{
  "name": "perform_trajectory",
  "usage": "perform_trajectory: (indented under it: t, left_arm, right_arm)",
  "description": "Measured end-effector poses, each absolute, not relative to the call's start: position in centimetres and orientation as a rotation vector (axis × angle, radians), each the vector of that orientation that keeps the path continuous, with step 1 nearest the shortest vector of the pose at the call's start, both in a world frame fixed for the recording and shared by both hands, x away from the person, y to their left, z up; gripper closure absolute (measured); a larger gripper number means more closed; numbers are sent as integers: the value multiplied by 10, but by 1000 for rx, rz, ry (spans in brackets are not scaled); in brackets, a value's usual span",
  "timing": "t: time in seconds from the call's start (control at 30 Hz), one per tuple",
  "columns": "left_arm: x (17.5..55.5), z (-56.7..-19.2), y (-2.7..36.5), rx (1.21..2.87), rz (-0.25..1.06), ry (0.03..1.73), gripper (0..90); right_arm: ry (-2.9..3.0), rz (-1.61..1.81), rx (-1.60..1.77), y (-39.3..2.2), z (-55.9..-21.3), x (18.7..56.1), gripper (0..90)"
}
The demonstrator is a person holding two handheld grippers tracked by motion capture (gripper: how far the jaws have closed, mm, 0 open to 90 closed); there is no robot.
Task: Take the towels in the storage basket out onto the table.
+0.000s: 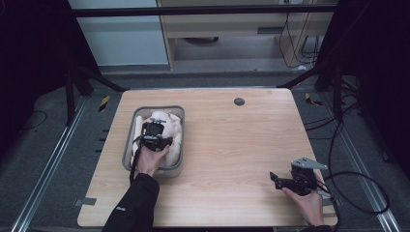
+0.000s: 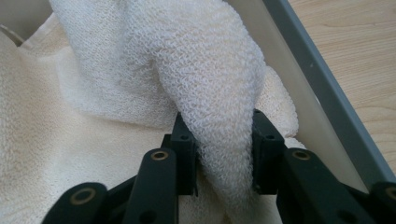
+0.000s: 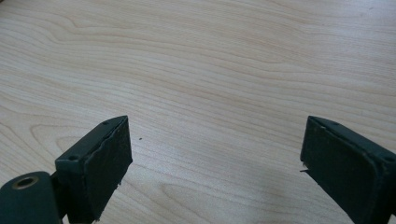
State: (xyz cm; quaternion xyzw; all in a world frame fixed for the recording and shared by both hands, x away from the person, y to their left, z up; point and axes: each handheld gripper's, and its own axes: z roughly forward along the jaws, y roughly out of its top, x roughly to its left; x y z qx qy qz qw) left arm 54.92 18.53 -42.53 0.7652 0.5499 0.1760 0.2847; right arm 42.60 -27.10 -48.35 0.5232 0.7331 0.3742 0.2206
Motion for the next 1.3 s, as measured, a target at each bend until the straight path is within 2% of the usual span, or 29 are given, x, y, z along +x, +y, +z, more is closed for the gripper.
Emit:
perform_trajectory:
  t: [0.33,0.9,1.3]
  left_arm:
    - [536,-400,207,1989,496,1411,730]
    - [504,-357,252,1842,532,1324,738]
    - [488,-325,263,1781,546,1262,742]
  right_arm:
    - [2029,1040,1445,-271,-484,426,89]
    - [2033,1035,1438,-271,-485,427,88]
    - [2039,1032,1437,-270,-485,427,89]
